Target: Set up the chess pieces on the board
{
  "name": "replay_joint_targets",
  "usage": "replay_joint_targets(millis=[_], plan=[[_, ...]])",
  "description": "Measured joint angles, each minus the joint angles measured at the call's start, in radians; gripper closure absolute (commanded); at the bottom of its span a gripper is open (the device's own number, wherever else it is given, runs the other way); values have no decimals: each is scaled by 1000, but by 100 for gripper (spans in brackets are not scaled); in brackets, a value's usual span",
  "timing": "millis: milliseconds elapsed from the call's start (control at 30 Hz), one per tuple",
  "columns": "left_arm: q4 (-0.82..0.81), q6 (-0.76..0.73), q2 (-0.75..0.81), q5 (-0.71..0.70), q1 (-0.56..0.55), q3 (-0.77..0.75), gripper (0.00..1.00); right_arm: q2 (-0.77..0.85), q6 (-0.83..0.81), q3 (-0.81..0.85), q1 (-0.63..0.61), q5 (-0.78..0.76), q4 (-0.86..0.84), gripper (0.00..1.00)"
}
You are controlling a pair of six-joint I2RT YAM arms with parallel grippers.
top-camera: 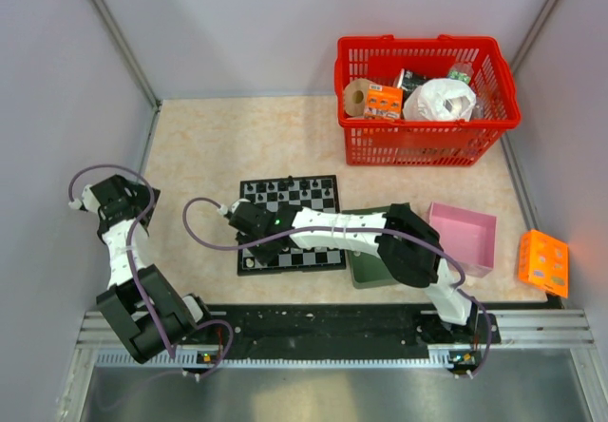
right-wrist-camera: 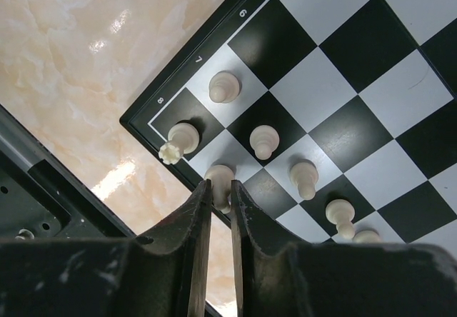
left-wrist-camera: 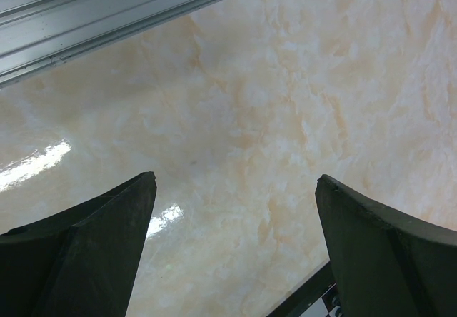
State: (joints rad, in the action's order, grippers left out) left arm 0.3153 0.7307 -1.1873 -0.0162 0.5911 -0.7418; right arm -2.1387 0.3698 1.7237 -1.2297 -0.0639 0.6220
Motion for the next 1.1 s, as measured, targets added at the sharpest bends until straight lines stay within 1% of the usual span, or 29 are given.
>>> replay_joint_targets(millis=[133, 333, 400, 500, 633, 700, 867, 967, 1100], plan=[[0, 0, 0, 0, 2, 0, 1, 0, 0, 1, 0, -3, 0, 79], [0, 0, 0, 2, 4, 0, 1, 0, 0, 7, 0, -6, 2, 78], [0, 0, 0, 2, 5, 0, 1, 0, 0, 12, 0, -6, 0, 73], [0, -1, 0, 4, 6, 0, 1, 4, -3, 12, 0, -16, 0, 63], [0, -1, 0, 4, 11, 0, 1, 45, -10, -4, 0, -37, -6, 60], [0, -1, 1, 4, 11, 0, 1, 105, -10, -39, 2, -52, -13, 59], [0, 0, 5, 26, 16, 2, 1, 346, 9, -214, 39, -81, -67, 59], [0, 0, 12, 35, 17, 7, 1, 499, 39, -353, 109, -112, -109, 57], [0, 0, 13, 49, 17, 11, 1, 654, 86, -544, 248, -143, -125, 57]])
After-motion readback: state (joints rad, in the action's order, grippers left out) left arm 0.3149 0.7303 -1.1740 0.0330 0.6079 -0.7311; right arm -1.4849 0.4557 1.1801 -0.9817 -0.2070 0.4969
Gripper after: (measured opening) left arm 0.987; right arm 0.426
